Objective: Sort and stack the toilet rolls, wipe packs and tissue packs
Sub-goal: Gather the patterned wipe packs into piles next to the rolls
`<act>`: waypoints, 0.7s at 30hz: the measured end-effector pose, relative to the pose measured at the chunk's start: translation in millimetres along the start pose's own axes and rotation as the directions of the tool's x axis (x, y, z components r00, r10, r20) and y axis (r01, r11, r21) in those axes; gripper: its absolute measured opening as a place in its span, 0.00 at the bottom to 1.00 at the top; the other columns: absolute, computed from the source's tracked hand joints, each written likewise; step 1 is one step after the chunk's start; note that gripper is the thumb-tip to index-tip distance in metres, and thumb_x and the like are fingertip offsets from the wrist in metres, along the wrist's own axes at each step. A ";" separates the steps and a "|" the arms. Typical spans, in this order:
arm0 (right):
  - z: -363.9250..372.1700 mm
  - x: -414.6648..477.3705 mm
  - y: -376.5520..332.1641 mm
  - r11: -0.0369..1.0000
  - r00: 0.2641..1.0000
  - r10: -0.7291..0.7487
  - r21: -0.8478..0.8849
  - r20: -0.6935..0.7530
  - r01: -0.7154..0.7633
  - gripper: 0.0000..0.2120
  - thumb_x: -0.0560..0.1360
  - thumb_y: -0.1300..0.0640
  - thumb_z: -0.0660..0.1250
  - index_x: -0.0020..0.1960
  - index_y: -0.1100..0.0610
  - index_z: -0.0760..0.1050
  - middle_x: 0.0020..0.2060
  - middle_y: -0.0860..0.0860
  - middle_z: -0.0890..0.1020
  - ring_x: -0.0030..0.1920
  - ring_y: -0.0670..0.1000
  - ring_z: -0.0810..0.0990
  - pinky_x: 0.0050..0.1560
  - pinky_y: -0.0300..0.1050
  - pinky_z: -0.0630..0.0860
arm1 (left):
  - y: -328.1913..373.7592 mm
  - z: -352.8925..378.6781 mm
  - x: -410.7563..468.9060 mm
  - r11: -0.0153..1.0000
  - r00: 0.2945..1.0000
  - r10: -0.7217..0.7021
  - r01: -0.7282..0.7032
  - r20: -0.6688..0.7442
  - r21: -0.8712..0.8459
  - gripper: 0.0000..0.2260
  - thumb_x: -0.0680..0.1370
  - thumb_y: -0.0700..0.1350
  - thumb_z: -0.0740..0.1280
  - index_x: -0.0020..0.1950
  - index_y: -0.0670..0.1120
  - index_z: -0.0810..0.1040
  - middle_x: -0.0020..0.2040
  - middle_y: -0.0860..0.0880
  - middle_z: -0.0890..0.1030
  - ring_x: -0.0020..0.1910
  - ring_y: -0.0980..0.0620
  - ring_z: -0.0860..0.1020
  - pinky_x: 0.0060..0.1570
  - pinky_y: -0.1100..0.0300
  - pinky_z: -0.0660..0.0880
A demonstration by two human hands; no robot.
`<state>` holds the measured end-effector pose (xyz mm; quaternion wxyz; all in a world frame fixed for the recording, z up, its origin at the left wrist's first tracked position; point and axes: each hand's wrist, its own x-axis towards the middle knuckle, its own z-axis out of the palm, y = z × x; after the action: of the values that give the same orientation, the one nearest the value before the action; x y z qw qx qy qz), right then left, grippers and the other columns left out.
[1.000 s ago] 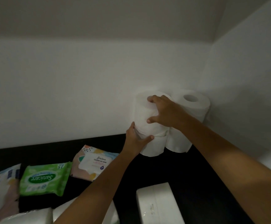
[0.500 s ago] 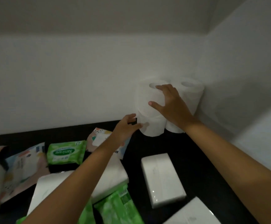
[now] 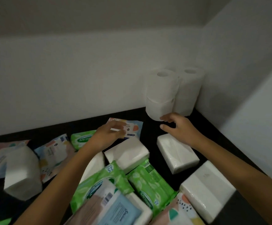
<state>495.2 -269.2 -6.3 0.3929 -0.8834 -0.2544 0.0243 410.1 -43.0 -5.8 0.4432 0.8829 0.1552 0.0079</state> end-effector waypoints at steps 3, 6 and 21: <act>15.9 -6.7 -10.5 0.999 0.999 0.030 0.038 0.043 -0.032 0.14 0.74 0.59 0.67 0.59 0.59 0.76 0.56 0.57 0.79 0.58 0.52 0.77 0.60 0.41 0.71 | -11.0 -10.9 -11.3 1.000 1.000 0.011 -0.011 0.023 0.002 0.14 0.76 0.46 0.66 0.62 0.48 0.75 0.59 0.54 0.74 0.57 0.54 0.74 0.56 0.62 0.68; 32.3 -11.6 -20.0 0.993 0.995 0.066 0.097 0.070 -0.072 0.13 0.74 0.60 0.68 0.58 0.59 0.76 0.55 0.56 0.80 0.56 0.51 0.77 0.60 0.42 0.72 | -24.2 -19.7 -22.7 0.999 0.999 0.036 -0.036 0.007 -0.013 0.10 0.77 0.44 0.65 0.59 0.50 0.75 0.56 0.56 0.74 0.53 0.56 0.75 0.48 0.69 0.69; 96.6 46.0 -38.7 0.991 0.977 0.136 -0.007 0.163 -0.137 0.15 0.75 0.59 0.65 0.61 0.59 0.73 0.58 0.57 0.78 0.56 0.53 0.77 0.56 0.42 0.72 | -61.6 -33.8 -22.3 0.993 0.989 -0.070 0.057 -0.129 -0.099 0.12 0.79 0.44 0.62 0.62 0.48 0.75 0.53 0.55 0.74 0.49 0.59 0.72 0.34 0.77 0.65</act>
<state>495.1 -160.1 -38.5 0.3702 -0.8929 -0.2243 0.1240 367.3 11.5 -30.9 0.4736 0.8528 0.2117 0.0597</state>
